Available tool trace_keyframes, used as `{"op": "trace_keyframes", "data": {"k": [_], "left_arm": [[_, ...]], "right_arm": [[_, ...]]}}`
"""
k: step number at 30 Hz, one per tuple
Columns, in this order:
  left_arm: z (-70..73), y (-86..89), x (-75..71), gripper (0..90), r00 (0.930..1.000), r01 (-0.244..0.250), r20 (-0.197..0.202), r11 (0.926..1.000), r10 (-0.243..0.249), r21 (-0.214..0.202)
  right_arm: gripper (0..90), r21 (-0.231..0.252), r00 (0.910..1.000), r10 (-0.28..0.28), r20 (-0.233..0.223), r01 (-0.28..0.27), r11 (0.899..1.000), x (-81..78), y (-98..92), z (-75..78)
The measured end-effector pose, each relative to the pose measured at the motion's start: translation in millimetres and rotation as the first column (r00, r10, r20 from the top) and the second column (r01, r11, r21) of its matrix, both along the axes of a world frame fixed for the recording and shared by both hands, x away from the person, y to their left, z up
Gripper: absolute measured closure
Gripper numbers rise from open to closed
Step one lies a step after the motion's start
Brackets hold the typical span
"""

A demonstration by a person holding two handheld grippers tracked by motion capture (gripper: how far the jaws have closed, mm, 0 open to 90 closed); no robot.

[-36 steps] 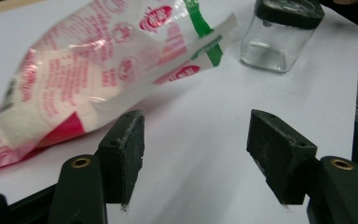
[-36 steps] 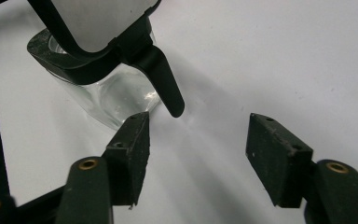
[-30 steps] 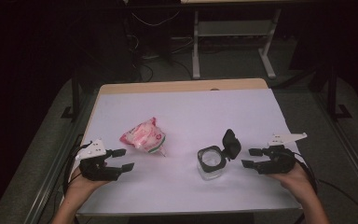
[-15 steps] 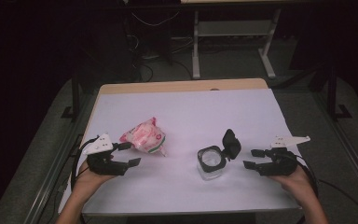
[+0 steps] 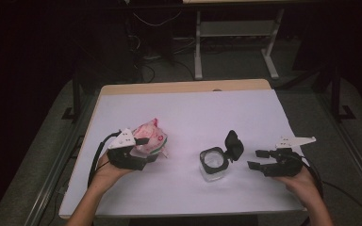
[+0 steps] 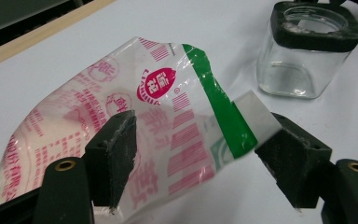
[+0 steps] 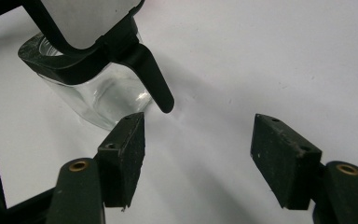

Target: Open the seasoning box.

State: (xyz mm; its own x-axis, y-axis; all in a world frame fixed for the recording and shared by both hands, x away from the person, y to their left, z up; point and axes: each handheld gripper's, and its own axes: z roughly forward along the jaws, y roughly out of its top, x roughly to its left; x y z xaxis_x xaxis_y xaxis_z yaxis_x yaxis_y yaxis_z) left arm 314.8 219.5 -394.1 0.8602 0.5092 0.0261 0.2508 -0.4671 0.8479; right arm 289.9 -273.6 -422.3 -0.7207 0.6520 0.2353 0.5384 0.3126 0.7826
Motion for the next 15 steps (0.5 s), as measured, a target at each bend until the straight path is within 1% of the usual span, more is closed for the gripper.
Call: {"op": "trace_keyframes", "data": {"k": [2, 4, 5, 7, 8, 11, 15], "left_arm": [[-2.2, -2.6, 1.3, 30.6, 1.0, -0.002, 0.009, 1.0, 0.002, 0.003], [-2.5, -2.0, 1.6, 34.9, 0.9999, -0.004, 0.013, 1.0, 0.004, -0.005], [-3.0, -1.8, 1.5, 38.1, 0.9999, -0.003, 0.012, 0.9999, 0.003, -0.017], [-2.7, -1.4, 1.5, 43.6, 0.9999, 0.0, 0.017, 0.9999, 0.0, -0.014], [-2.4, -1.1, 1.0, 46.7, 0.9995, 0.005, 0.03, 0.9999, -0.005, -0.011], [-2.6, -0.7, 1.0, 55.3, 0.9994, 0.01, 0.034, 0.9999, -0.01, -0.005], [-2.6, 0.7, 0.6, 68.3, 0.9993, 0.012, 0.035, 0.9995, -0.011, -0.029]], "right_arm": [[34.8, 0.002, 1.0, 0.002, 0.002, -0.002, 1.0, 0.2, -0.1, 0.7], [34.8, 0.001, 1.0, 0.001, 0.007, -0.001, 1.0, 0.3, -0.5, 1.4], [34.8, 0.003, 1.0, 0.0, 0.003, 0.0, 1.0, 0.2, -0.6, 1.6], [34.8, 0.003, 1.0, 0.001, 0.005, -0.001, 1.0, 0.5, -0.9, 1.3], [34.8, 0.001, 1.0, 0.003, 0.006, -0.003, 1.0, 1.0, -1.0, 0.6], [34.8, 0.003, 1.0, 0.003, 0.0, -0.003, 1.0, 1.0, -0.1, 0.4], [34.8, -0.002, 1.0, 0.01, 0.0, -0.01, 1.0, 1.6, 1.3, -0.3]]}}
